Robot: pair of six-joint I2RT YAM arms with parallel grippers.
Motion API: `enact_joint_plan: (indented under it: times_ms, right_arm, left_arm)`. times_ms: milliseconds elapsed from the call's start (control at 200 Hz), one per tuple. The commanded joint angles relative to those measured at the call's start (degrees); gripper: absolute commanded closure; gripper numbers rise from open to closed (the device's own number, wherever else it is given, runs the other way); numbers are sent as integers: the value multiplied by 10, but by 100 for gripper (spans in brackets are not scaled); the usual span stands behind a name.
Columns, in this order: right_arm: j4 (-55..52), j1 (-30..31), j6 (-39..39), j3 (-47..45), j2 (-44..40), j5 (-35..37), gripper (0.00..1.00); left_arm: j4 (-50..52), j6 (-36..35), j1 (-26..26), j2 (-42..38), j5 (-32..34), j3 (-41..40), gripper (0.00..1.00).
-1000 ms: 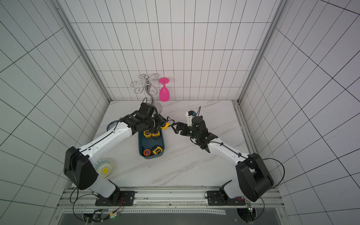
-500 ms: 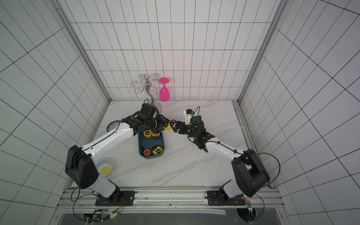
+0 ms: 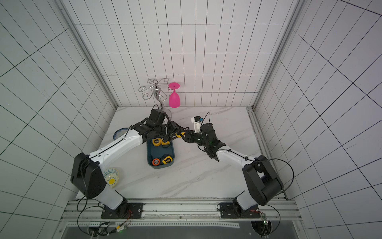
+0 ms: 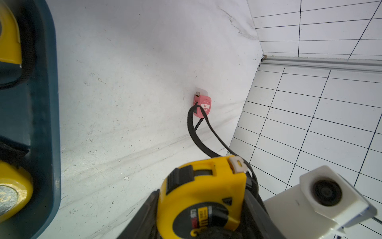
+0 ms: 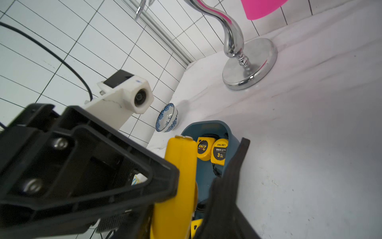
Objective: Take the tape measure out of the storage box
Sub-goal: Place the tape measure at the center of the board.
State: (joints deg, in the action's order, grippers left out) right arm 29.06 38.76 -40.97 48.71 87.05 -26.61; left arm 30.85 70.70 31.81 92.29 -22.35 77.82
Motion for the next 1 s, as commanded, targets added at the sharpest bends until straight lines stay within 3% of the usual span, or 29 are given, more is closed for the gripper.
enact_joint_plan:
  times_ms: [0, 165, 285, 345, 425, 685, 999]
  right_arm:
    - [14, 5, -1, -9, 8, -6, 63]
    - [9, 4, -1, -12, 5, 3, 79]
    - [-7, -14, -7, -14, 5, 9, 80]
    - [-13, -33, -17, -14, 11, 1, 80]
    - [-18, -65, -37, -11, 31, -20, 80]
    - [-32, -147, -79, 25, 133, -104, 80]
    - [-62, -175, -116, 58, 220, -124, 79]
  left_arm:
    - [-30, -11, 2, 3, -28, 6, 100]
    - [-33, -17, 0, 4, -34, 4, 100]
    - [-19, -37, -11, -2, -30, -3, 34]
    - [4, -59, -19, -11, -13, -7, 17]
    - [36, -90, -34, -25, 5, -18, 3]
    - [160, -204, -77, -58, 105, -37, 2]
    - [184, -253, -119, -58, 122, -67, 2]
